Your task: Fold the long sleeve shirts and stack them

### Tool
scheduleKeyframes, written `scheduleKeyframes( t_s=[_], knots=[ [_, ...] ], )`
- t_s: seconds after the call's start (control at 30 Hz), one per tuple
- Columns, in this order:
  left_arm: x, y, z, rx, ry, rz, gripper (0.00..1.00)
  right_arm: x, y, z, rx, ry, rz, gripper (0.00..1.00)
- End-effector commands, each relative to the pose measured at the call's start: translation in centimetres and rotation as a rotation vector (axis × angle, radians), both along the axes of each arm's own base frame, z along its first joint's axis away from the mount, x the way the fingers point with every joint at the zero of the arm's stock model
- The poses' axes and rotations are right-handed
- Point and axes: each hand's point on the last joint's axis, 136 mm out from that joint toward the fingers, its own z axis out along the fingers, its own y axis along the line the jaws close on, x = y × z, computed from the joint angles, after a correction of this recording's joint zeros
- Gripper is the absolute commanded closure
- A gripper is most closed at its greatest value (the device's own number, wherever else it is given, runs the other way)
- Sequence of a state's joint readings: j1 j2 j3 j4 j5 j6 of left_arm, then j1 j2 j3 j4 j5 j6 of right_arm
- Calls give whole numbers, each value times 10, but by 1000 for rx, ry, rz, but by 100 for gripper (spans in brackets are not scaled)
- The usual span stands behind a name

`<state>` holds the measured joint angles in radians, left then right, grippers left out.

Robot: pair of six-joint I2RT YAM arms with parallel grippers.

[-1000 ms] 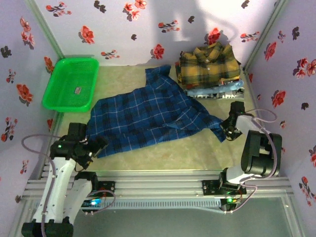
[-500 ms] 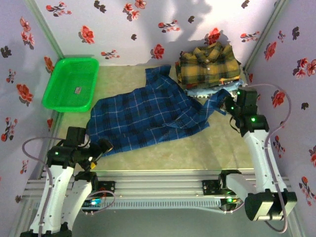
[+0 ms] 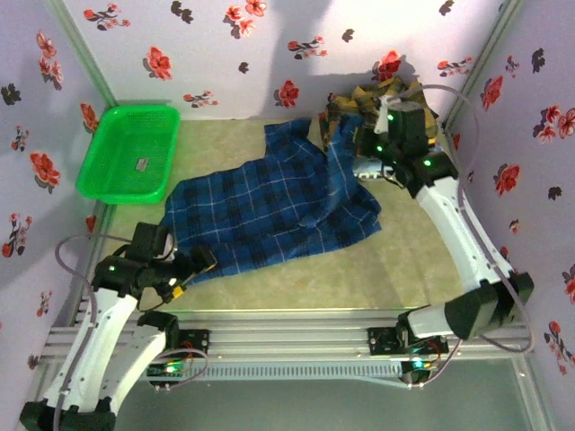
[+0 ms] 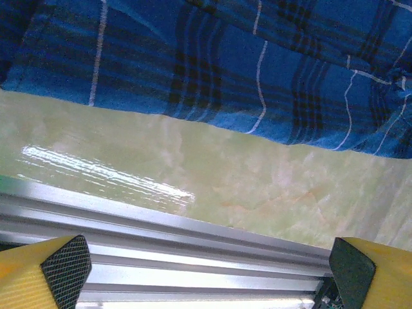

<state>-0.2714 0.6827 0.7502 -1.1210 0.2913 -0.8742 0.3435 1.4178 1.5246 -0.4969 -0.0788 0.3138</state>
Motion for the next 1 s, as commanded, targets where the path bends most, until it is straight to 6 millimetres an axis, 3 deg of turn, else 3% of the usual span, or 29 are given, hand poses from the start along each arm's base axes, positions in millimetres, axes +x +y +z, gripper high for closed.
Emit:
scheduleKeyframes(
  t_s=[0.0, 0.2, 0.47, 0.67, 0.87, 0.97],
  knots=[
    [6, -3, -5, 3, -9, 6, 1, 15, 32, 19, 17, -54, 57, 100],
    [12, -9, -9, 16, -4, -18, 1, 40, 91, 10, -46, -44, 147, 100],
    [22, -21, -13, 13, -9, -46, 1, 60, 144, -21, -232, -78, 276, 100],
    [26, -25, -18, 13, -7, -55, 1, 70, 162, -47, -313, -125, 353, 100],
    [30, -30, -20, 8, -15, -70, 1, 70, 185, -58, -302, -250, 457, 100],
    [30, -30, -21, 10, -15, -71, 1, 77, 185, -63, -281, -271, 434, 100]
  ],
)
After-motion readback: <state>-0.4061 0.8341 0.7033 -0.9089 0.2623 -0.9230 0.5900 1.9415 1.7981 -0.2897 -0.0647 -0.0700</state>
